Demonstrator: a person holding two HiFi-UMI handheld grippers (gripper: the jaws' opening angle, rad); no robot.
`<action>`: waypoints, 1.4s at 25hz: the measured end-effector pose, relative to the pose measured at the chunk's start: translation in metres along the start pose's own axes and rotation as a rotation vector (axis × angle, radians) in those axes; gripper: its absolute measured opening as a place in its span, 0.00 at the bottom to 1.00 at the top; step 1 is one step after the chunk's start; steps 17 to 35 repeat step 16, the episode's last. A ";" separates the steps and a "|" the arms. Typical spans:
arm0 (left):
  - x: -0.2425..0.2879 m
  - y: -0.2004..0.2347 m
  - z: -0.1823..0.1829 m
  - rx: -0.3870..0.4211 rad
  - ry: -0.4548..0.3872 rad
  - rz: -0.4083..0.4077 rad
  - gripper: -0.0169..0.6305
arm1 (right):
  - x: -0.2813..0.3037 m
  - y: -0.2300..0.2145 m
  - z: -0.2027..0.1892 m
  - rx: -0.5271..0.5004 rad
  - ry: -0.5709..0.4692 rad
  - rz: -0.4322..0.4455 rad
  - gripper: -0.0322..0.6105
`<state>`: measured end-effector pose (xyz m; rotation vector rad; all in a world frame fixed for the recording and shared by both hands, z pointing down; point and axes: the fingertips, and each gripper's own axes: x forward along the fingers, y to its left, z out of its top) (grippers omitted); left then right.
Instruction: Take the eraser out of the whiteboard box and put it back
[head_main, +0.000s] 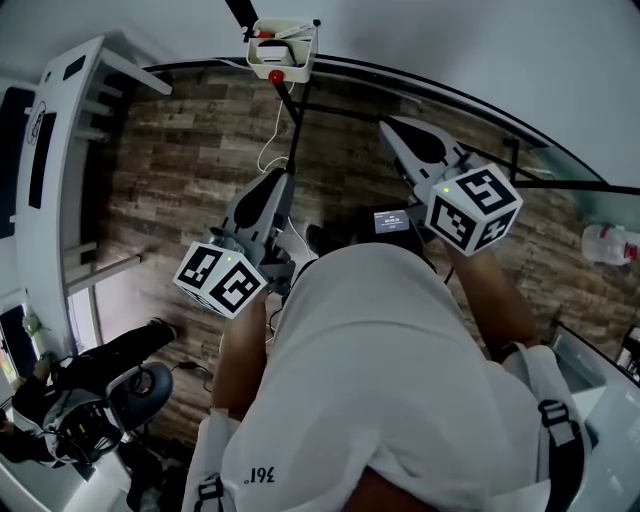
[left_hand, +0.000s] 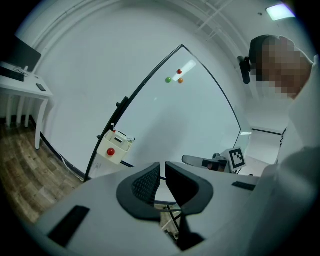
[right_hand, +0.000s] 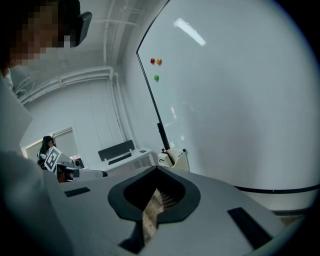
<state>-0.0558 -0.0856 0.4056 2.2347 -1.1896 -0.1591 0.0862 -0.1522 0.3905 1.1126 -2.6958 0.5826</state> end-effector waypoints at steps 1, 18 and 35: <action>0.000 0.000 0.000 0.000 0.002 0.000 0.08 | 0.000 0.000 0.000 -0.001 0.000 0.001 0.09; -0.001 -0.001 0.010 0.000 -0.004 0.007 0.08 | 0.004 0.007 0.012 -0.038 0.000 0.017 0.09; -0.001 -0.001 0.010 0.000 -0.004 0.007 0.08 | 0.004 0.007 0.012 -0.038 0.000 0.017 0.09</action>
